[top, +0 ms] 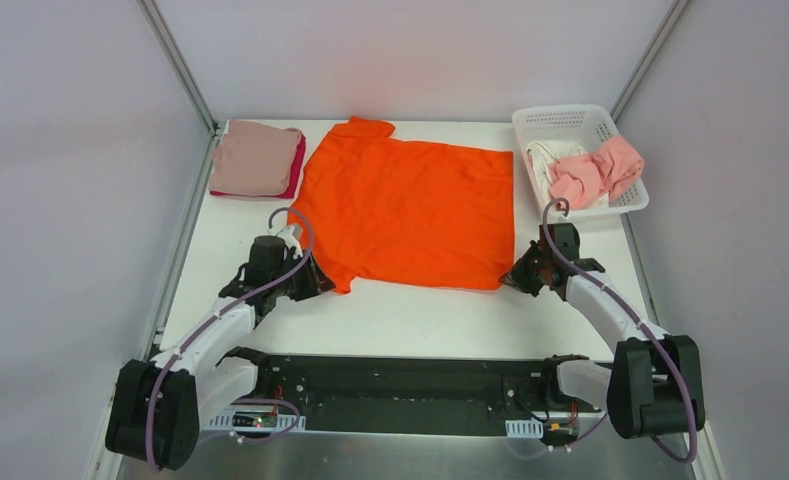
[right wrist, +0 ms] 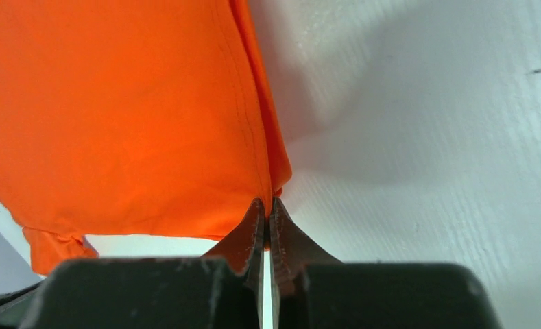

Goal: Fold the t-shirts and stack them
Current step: Flatten out the tshirt

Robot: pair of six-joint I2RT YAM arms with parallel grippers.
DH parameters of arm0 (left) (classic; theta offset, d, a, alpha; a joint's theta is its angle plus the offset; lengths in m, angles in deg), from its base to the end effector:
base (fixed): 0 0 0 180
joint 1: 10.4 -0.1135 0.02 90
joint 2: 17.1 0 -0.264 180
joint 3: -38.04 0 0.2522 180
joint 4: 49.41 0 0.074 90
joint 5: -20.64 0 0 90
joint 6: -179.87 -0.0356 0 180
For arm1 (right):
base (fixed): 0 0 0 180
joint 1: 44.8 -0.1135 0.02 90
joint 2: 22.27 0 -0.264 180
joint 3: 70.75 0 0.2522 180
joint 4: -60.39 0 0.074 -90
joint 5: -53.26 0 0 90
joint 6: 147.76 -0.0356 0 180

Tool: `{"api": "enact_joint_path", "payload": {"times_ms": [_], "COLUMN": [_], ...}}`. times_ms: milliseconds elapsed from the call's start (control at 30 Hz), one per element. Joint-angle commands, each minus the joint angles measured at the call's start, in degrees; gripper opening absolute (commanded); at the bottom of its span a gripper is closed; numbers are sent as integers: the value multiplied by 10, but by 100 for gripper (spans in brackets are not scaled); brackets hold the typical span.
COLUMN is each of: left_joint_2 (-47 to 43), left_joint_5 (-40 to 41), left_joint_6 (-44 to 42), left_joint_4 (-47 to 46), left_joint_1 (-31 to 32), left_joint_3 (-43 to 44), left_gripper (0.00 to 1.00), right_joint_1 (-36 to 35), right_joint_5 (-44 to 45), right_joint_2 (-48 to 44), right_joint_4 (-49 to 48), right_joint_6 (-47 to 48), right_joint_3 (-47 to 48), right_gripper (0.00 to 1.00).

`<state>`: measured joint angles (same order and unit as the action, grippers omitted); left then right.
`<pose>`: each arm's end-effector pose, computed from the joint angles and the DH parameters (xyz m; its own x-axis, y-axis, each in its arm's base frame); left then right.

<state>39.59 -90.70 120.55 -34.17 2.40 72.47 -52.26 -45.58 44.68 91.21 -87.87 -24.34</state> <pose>0.1858 -0.0555 0.1734 -0.7595 -0.3148 -0.5693 0.1167 0.7950 -0.5953 0.2184 0.0341 0.1827 -0.7821 0.3975 -0.4800 0.1952 0.8876 0.4171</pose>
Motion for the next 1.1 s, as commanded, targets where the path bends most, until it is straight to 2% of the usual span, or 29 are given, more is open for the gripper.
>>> {"api": "enact_joint_path", "payload": {"times_ms": [0, 67, 133, 167, 200, 233, 267, 300, 367, 500, 633, 833, 1067], "left_joint_2": [-43, -71, -104, -117, -131, -138, -143, -142, -131, -65, 8, 127, 203], "left_joint_5": [17, 23, 55, 93, 140, 189, 236, 275, 314, 305, 274, 228, 224], "left_joint_6": [24, 40, 64, 82, 103, 125, 137, 146, 157, 154, 148, 156, 149], "left_joint_4": [52, 75, 99, 119, 155, 182, 204, 218, 223, 201, 150, 81, 47], "left_joint_1": [4, 4, 4, 4, 4, 4, 4, 4, 3, -1, -28, -57, -57], "left_joint_3": [15, 22, 28, 32, 40, 49, 58, 66, 76, 95, 103, 124, 144], "left_gripper": [40, 69, 93, 98, 99, 99, 99, 99, 99, 97, 83, 46, 39], "right_joint_1": [2, 2, 2, 2, 2, 2, 2, 2, 2, -16, -70, -182, -201], "right_joint_5": [58, 82, 123, 143, 169, 186, 198, 209, 213, 160, 54, 48, 65], "right_joint_2": [-22, -29, -37, -44, -51, -60, -70, -82, -113, -190, -206, -94, 39], "right_joint_4": [58, 81, 106, 119, 133, 149, 159, 168, 176, 148, 73, -36, -102], "right_joint_6": [-15, -19, -22, -24, -27, -29, -29, -28, -22, -3, 13, 16, 2], "right_joint_3": [17, 22, 27, 30, 37, 41, 46, 52, 58, 50, 33, 31, 44], "right_gripper": [0, 1, 10, 12, 21, 35, 57, 71, 84, 98, 100, 99, 99]}}
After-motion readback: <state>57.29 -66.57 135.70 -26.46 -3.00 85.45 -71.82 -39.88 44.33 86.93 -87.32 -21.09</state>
